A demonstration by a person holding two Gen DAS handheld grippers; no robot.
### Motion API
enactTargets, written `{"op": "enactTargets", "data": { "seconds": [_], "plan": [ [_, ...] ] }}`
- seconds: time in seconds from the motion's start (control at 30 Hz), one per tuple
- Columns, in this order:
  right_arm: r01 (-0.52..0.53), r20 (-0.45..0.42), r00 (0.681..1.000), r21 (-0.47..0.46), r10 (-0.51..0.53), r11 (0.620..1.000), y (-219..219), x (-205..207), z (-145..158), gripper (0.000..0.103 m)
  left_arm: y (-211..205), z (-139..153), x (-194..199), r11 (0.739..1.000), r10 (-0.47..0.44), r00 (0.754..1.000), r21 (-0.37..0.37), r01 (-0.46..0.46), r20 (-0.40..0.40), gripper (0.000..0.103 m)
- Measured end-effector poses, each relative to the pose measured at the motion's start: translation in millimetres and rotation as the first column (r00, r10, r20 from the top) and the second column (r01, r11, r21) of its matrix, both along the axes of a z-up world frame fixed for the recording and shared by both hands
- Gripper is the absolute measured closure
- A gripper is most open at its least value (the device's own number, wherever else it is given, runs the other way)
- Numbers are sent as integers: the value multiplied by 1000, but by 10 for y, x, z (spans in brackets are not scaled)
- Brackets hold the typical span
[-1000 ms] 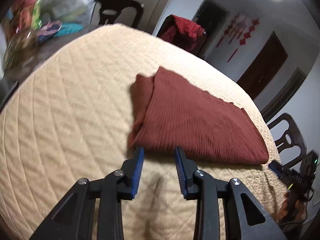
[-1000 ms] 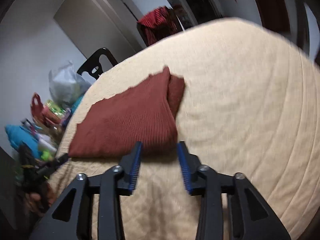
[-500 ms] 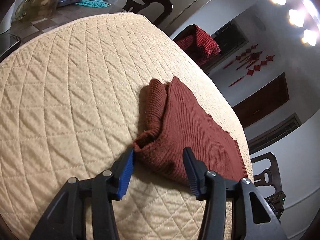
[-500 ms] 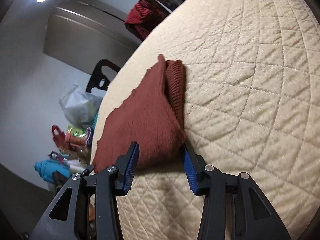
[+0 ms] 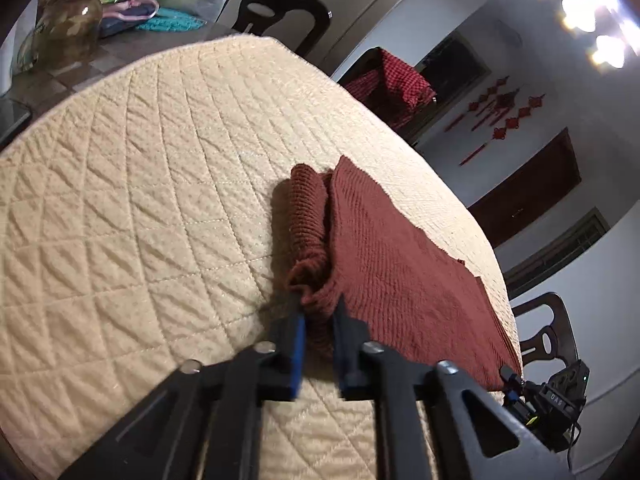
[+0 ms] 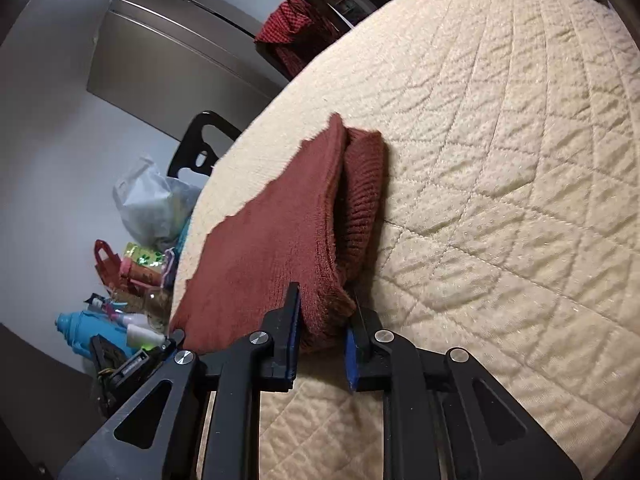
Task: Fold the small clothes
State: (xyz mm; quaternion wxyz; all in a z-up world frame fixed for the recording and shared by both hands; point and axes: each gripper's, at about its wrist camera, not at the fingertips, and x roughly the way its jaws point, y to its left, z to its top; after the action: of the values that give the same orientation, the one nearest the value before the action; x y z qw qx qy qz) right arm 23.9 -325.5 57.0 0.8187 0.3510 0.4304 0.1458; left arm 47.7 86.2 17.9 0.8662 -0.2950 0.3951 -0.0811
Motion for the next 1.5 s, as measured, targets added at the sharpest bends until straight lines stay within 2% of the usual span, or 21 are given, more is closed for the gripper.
{"op": "enactTargets", "data": {
  "seconds": [0.17, 0.4, 0.5, 0.63, 0.67, 0.8, 0.87, 0.97, 1.03, 1.1, 1.13, 1.27, 1.33, 1.43, 1.5],
  "plan": [
    [-36, 12, 999, -23, 37, 999, -19, -337, 179, 85, 83, 65, -360, 999, -37, 999, -31, 37, 11, 91],
    [-40, -36, 999, -76, 38, 996, -163, -926, 220, 85, -2, 45, -945, 993, -114, 993, -15, 114, 8, 91],
    [-43, -63, 997, -90, 38, 995, -188, -970, 98, 85, -5, -56, -973, 994, -109, 994, 3, 109, -7, 91],
    [-33, -76, 997, -78, 27, 996, -225, -915, -33, 82, 29, -140, -898, 993, -117, 992, -22, 116, -38, 87],
    [-31, -72, 997, -81, 25, 996, -238, -924, -17, 78, 31, -125, -907, 993, -121, 992, -16, 120, -36, 86],
    [9, -16, 1000, -194, -12, 981, -317, -1025, 224, 77, 104, -38, -952, 993, -112, 993, 21, 112, -26, 74],
    [53, 45, 998, -275, -43, 960, -339, -1110, 416, 77, 169, 4, -980, 996, -83, 996, 37, 84, -23, 70],
    [102, 138, 989, -402, -50, 910, -243, -1218, 652, 77, 210, 81, -990, 996, -50, 999, 74, 51, -14, 69],
    [95, 186, 983, -449, -12, 889, -53, -1242, 773, 77, 199, 161, -968, 992, -35, 999, 118, 34, 8, 69],
    [41, 218, 973, -470, 71, 882, 222, -1239, 822, 77, 138, 224, -943, 989, -41, 998, 144, 35, 38, 61],
    [5, 233, 965, -483, 123, 876, 394, -1234, 818, 77, 96, 248, -926, 986, -48, 998, 159, 39, 51, 60],
    [-110, 201, 943, -562, 265, 819, 935, -1133, 701, 86, -124, 307, -823, 973, -137, 987, 197, 119, 83, 60],
    [-168, 178, 930, -571, 320, 804, 1129, -1064, 618, 87, -214, 312, -788, 964, -178, 979, 218, 154, 98, 60],
    [-205, 142, 922, -613, 361, 763, 1324, -960, 522, 88, -305, 264, -703, 950, -205, 975, 257, 178, 84, 60],
    [-199, 157, 918, -613, 365, 764, 1328, -943, 593, 88, -313, 226, -663, 948, -211, 976, 258, 188, 62, 60]
  ]
}}
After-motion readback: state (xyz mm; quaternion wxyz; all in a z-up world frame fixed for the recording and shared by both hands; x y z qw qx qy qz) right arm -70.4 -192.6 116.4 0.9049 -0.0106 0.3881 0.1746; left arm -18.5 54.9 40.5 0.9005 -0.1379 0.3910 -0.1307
